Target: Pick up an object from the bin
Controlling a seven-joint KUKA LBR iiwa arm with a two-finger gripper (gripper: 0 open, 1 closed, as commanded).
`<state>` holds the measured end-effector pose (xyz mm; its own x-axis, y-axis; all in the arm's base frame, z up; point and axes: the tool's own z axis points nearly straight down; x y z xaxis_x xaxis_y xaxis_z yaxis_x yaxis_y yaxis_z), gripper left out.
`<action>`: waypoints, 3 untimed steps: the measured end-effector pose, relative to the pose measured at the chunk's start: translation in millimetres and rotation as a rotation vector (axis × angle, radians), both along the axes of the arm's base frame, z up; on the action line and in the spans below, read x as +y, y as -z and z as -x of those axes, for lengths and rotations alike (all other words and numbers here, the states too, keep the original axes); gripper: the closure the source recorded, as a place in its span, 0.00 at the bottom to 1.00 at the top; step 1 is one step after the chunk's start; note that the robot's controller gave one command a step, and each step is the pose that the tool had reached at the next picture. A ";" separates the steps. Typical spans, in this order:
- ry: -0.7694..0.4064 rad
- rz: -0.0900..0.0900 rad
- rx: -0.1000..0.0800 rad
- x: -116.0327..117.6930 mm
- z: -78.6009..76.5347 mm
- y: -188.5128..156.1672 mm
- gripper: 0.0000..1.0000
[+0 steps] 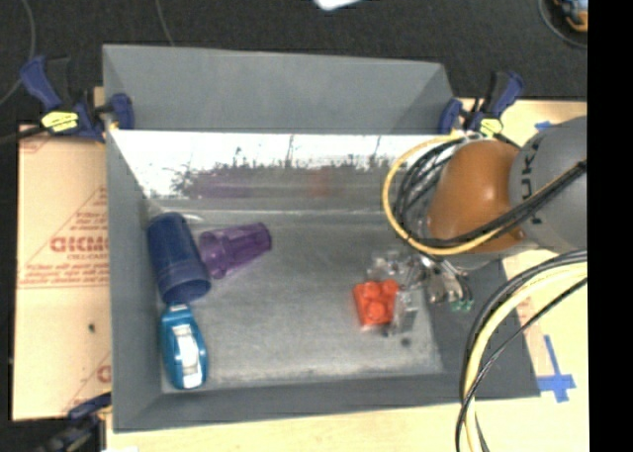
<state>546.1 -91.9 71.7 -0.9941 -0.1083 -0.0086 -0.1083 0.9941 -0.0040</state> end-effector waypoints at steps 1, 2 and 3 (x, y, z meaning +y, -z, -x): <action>0.000 0.000 -0.001 -0.3 0.1 -1.3 1.00; -0.001 0.000 0.006 -0.2 2.2 -9.5 1.00; -0.001 -0.001 0.008 -0.1 2.9 -30.5 1.00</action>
Offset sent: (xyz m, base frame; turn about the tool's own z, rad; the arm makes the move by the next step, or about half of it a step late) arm -0.0001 -0.0002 0.0883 0.0000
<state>543.2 -92.1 102.2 -0.9940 -0.1090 -0.0003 -0.1090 0.9940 -0.0022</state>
